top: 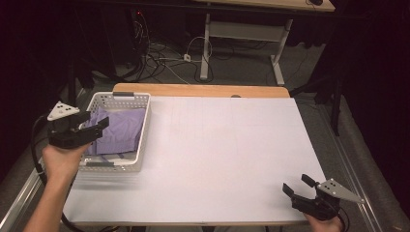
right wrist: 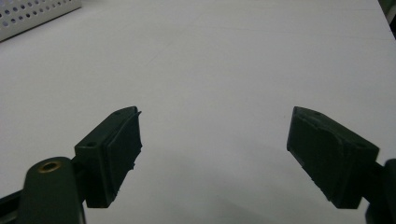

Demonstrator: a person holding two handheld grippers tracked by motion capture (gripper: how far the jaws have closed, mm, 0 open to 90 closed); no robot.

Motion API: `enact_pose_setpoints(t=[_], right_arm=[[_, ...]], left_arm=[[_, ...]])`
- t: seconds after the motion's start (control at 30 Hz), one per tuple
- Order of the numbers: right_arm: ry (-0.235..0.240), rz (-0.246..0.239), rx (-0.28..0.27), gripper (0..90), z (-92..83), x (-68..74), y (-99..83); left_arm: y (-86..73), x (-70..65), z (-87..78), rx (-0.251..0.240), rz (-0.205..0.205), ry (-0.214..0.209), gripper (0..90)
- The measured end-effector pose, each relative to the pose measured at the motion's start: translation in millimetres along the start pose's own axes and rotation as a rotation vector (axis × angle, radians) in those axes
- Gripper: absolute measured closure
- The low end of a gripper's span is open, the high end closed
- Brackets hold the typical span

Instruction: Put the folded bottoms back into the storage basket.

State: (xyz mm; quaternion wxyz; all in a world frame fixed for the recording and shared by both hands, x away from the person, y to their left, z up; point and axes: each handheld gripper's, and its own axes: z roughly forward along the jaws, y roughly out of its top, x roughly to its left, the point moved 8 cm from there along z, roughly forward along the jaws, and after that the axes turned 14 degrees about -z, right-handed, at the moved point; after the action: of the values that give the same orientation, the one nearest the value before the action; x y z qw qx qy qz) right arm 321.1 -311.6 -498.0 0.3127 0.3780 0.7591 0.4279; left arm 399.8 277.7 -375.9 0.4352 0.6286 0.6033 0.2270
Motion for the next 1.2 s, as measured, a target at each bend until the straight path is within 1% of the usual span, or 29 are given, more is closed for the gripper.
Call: enact_pose_setpoints(t=[0.4,0.6,0.77,0.93,1.2], right_arm=[[0.0,0.001,-0.002,18.7,-0.2,0.1,0.1],[0.001,0.001,-0.002,18.7,-0.3,0.3,0.2],[0.001,0.001,-0.003,18.7,-0.5,0.5,0.3],[0.001,0.001,-0.003,18.7,-0.5,0.5,0.2],[-0.001,0.003,-0.004,18.7,-0.8,0.2,0.2]], left_arm=[[-8.9,-4.9,-5.7,-0.016,0.0,-0.026,33.3],[-12.9,-7.0,-10.3,-0.027,0.004,-0.027,33.3],[-15.8,-10.4,-13.5,-0.045,0.01,-0.04,33.3],[-19.6,-12.9,-14.4,-0.048,0.017,-0.045,33.3],[-25.5,-18.0,-17.3,-0.061,0.018,-0.066,33.3]])
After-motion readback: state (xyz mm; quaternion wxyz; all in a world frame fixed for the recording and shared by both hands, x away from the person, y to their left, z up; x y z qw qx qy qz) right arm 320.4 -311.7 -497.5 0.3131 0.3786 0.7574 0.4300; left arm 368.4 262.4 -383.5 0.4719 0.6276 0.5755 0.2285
